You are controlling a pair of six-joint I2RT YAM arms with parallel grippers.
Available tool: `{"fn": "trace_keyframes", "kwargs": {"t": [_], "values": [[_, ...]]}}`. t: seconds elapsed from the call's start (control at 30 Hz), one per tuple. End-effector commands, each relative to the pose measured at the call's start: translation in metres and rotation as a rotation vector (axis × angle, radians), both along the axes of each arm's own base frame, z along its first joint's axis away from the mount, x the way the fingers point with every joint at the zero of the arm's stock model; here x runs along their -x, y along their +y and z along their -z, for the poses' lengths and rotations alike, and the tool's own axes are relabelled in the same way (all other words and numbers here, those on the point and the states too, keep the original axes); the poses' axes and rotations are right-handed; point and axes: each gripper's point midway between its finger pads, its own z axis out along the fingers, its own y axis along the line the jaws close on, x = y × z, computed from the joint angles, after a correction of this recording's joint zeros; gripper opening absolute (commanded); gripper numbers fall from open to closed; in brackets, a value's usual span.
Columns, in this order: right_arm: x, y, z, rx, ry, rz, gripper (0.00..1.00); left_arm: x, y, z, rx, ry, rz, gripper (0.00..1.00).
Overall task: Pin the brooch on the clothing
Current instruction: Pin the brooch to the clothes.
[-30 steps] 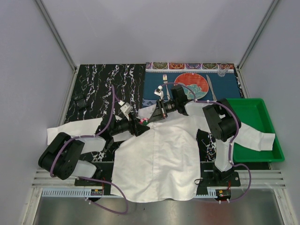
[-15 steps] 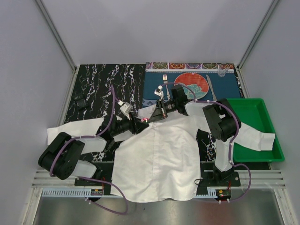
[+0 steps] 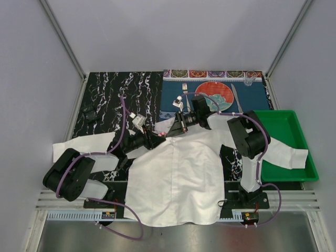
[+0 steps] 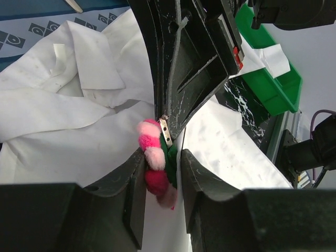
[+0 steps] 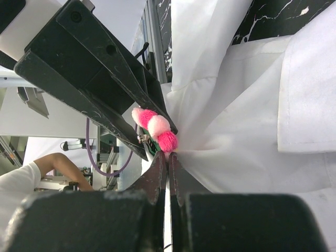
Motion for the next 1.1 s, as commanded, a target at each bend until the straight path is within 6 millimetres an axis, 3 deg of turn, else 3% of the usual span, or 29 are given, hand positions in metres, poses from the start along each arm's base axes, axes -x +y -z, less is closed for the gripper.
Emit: {"fn": "trace_keyframes", "kwargs": {"t": [0.0,0.43,0.6,0.7,0.77,0.93,1.07], "values": [[0.000,0.001,-0.026,-0.052,-0.092,-0.016,0.00,0.000,-0.007,-0.025,0.070,-0.072,0.040,0.28],[-0.002,0.004,-0.026,-0.038,-0.139,-0.032,0.00,0.006,-0.010,-0.025,0.081,-0.044,0.078,0.22],[-0.001,0.003,-0.027,-0.035,-0.150,-0.038,0.00,0.006,-0.008,-0.025,0.082,-0.044,0.064,0.00],[0.000,0.004,-0.030,-0.046,-0.144,-0.050,0.00,0.006,-0.006,-0.022,0.077,-0.035,0.052,0.00],[0.002,0.002,-0.033,-0.055,-0.144,-0.059,0.04,0.006,-0.005,-0.022,0.075,-0.035,0.046,0.00],[0.002,-0.003,-0.036,-0.062,-0.140,-0.058,0.26,0.002,0.002,-0.021,0.065,-0.043,0.025,0.00],[-0.001,-0.008,-0.040,-0.079,-0.135,-0.063,0.34,0.008,0.002,-0.024,0.081,-0.054,0.056,0.00]]}}
